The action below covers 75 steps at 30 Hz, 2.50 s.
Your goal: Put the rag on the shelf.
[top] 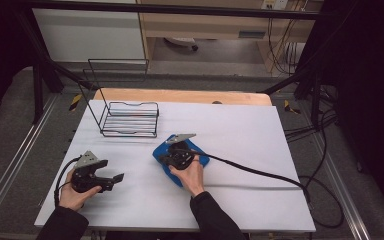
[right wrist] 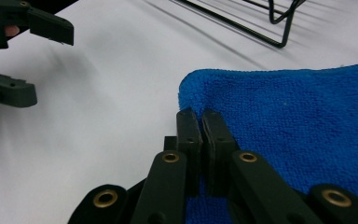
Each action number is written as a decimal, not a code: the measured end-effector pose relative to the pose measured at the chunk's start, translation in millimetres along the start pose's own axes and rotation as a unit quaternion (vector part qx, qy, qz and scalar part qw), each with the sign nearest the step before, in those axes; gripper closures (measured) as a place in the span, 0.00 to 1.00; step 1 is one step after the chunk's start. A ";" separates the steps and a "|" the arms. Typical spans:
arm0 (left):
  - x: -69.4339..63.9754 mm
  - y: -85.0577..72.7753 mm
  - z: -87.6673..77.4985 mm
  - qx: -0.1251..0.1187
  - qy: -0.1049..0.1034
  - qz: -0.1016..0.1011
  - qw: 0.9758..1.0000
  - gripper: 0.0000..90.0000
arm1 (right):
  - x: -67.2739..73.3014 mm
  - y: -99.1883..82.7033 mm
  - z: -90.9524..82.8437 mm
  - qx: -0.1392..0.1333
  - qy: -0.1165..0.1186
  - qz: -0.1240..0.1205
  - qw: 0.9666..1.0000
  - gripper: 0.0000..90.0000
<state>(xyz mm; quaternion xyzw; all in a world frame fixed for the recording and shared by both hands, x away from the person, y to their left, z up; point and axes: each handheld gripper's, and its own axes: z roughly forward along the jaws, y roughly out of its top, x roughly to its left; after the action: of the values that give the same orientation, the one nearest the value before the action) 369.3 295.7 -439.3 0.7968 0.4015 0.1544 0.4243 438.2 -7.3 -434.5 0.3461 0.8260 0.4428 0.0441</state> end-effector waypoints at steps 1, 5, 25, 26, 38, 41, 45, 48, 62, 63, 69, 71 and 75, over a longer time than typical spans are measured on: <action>0.0 0.0 0.0 0.000 0.000 0.000 1.000 0.13 | 0.2 -0.3 2.3 0.001 -0.001 0.002 1.000 0.97; 0.2 -0.1 -0.1 0.001 -0.001 0.001 1.000 0.13 | 1.6 -3.9 10.1 0.000 0.002 -0.005 1.000 0.87; -0.6 0.0 0.8 0.005 0.000 0.002 1.000 0.13 | -66.8 -26.9 -85.4 0.007 -0.122 -0.009 0.992 0.68; -0.6 0.0 0.8 0.005 0.000 0.002 1.000 0.13 | -69.8 -31.5 -86.7 0.012 -0.124 -0.003 0.992 0.67; -0.8 0.0 0.7 0.005 0.000 0.002 1.000 0.13 | -81.9 -54.0 -77.9 0.042 -0.116 0.019 0.992 0.68; -1.2 0.7 1.3 0.003 0.002 -0.002 1.000 0.14 | -81.8 -54.9 -76.5 0.042 -0.111 0.021 0.993 0.72; -3.6 8.0 3.4 0.004 0.004 -0.006 1.000 0.17 | -82.4 -55.7 -76.6 0.041 -0.104 0.031 0.993 0.75; -7.5 19.8 6.6 0.005 0.015 -0.008 1.000 0.19 | -82.4 -56.9 -76.9 0.037 -0.101 0.039 0.993 0.77; -37.0 73.5 83.0 0.059 0.005 -0.010 0.998 0.49 | -80.6 -58.6 -76.2 0.031 -0.100 0.042 0.994 0.83; -37.7 74.2 88.1 0.062 -0.002 -0.013 0.998 0.52 | -80.7 -58.6 -76.0 0.031 -0.098 0.044 0.994 0.84; -43.2 73.1 110.5 0.100 -0.022 0.002 0.995 0.66 | -80.3 -58.2 -75.5 0.033 -0.091 0.055 0.994 0.90; -42.2 72.3 112.0 0.103 -0.029 -0.004 0.994 0.71 | -80.9 -57.9 -75.4 0.033 -0.088 0.055 0.994 0.91; -44.6 72.0 110.5 0.111 -0.045 -0.006 0.993 0.87 | -81.6 -56.7 -75.5 0.036 -0.083 0.060 0.994 0.94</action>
<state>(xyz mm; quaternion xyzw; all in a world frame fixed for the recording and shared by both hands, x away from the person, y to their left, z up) 442.7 177.5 -442.9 0.8426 0.4016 0.0703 0.3518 441.1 -130.9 -451.2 0.4322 0.8123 0.3848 0.0731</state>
